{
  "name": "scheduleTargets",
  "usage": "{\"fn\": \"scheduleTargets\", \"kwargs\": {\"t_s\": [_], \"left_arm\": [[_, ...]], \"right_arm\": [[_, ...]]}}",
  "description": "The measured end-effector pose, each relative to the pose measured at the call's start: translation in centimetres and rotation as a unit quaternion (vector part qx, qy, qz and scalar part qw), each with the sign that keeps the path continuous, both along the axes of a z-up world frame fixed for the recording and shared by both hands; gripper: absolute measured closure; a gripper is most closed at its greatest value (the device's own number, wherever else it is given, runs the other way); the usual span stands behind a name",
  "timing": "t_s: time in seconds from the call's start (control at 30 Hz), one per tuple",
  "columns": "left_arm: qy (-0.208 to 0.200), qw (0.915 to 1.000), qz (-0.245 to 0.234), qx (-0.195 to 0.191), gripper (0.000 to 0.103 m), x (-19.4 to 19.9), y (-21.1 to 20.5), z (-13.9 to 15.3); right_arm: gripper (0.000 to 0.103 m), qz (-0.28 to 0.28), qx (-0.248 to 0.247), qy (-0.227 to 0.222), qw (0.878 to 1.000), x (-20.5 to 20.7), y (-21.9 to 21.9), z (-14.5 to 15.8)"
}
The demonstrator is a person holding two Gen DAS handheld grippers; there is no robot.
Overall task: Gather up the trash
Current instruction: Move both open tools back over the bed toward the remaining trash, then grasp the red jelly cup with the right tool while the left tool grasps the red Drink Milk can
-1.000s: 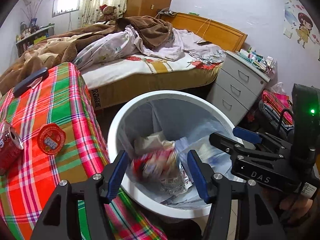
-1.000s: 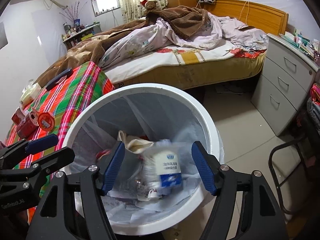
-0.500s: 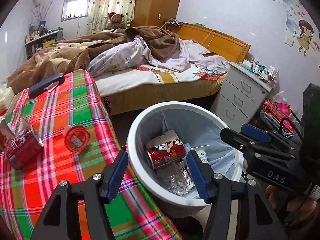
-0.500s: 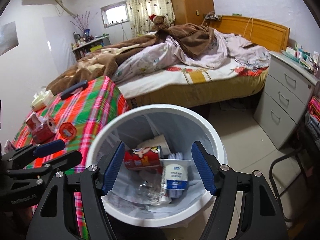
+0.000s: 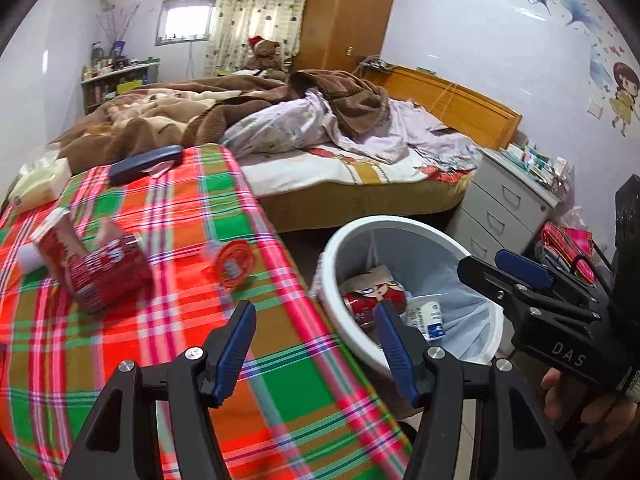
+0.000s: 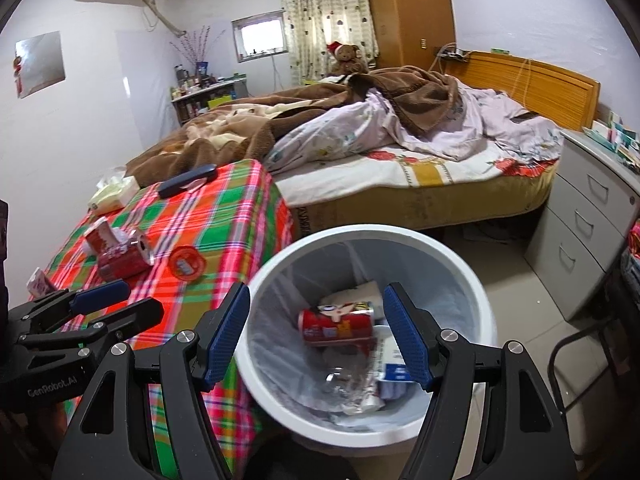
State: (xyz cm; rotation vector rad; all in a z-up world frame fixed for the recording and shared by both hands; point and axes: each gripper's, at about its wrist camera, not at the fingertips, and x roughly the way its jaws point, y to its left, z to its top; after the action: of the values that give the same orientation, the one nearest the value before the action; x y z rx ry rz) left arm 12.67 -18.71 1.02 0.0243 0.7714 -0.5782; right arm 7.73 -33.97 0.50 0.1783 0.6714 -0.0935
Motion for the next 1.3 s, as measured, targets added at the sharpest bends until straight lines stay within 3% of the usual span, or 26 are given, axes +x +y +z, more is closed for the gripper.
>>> {"fn": "scheduleTargets", "kwargs": {"t_s": [0.73, 0.9, 1.3], "left_arm": [[0.006, 0.9923, 0.124, 0.001, 0.041, 4.0, 12.2, -0.8], [0.012, 0.9911, 0.132, 0.003, 0.036, 6.0, 13.2, -1.4], [0.014, 0.9925, 0.117, 0.034, 0.035, 11.7, 13.0, -2.3]], "right_arm": [[0.032, 0.089, 0.018, 0.02, 0.996, 4.9, 7.1, -1.4], [0.032, 0.104, 0.016, 0.028, 0.994, 6.7, 7.9, -2.0], [0.032, 0.122, 0.009, 0.059, 0.991, 10.5, 9.2, -3.6]]}}
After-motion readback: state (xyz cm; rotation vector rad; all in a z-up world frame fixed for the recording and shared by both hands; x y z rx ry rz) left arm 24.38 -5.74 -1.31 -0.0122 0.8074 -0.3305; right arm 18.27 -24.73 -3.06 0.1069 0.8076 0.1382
